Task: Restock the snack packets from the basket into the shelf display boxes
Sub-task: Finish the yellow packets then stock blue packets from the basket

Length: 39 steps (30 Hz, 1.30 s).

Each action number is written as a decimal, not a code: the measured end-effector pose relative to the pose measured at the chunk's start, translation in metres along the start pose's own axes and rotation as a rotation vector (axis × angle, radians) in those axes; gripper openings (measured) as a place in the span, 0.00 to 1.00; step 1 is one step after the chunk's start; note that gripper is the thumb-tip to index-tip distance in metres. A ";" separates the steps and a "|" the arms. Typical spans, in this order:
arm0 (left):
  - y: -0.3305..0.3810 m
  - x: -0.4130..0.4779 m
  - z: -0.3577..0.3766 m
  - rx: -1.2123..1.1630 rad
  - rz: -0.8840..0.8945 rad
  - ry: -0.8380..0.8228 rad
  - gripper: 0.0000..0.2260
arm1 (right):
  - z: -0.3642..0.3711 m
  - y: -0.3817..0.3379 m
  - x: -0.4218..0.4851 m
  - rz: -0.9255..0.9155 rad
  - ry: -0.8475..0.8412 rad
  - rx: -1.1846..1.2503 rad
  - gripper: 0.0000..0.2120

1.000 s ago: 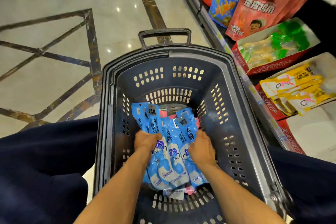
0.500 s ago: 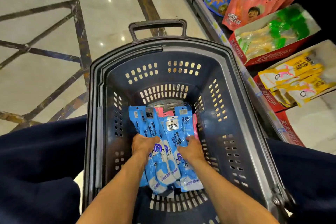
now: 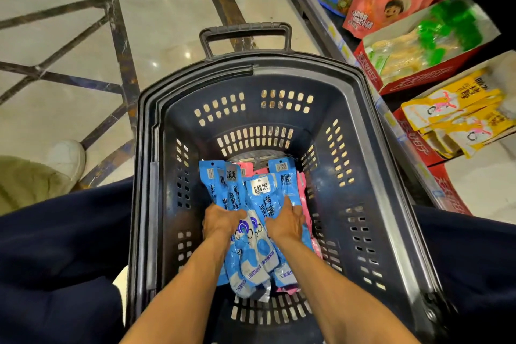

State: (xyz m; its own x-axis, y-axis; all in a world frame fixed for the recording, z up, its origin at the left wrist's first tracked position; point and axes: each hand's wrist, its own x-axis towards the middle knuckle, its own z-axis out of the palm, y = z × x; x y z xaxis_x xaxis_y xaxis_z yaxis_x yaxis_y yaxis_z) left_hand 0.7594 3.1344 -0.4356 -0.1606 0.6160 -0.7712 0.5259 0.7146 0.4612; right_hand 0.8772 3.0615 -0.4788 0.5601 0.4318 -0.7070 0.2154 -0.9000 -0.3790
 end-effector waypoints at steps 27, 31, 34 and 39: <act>-0.009 0.015 0.005 0.076 0.005 0.062 0.10 | 0.014 0.011 -0.003 -0.010 0.179 -0.271 0.31; -0.011 0.012 0.001 0.049 0.005 0.045 0.09 | 0.020 0.023 -0.013 -0.174 0.169 -0.379 0.28; -0.017 0.007 -0.003 0.012 0.006 -0.001 0.09 | 0.011 0.026 -0.008 -0.135 0.077 -0.131 0.31; 0.013 -0.021 -0.024 -0.085 0.099 -0.032 0.09 | -0.043 -0.003 -0.013 -0.239 -0.069 0.362 0.23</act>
State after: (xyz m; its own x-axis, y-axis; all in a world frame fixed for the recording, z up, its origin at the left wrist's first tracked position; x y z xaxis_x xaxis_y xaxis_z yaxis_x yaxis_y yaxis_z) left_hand 0.7493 3.1386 -0.4031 -0.0842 0.6750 -0.7330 0.4651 0.6771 0.5702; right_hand 0.9033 3.0561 -0.4430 0.4714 0.6393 -0.6075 0.0312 -0.7005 -0.7130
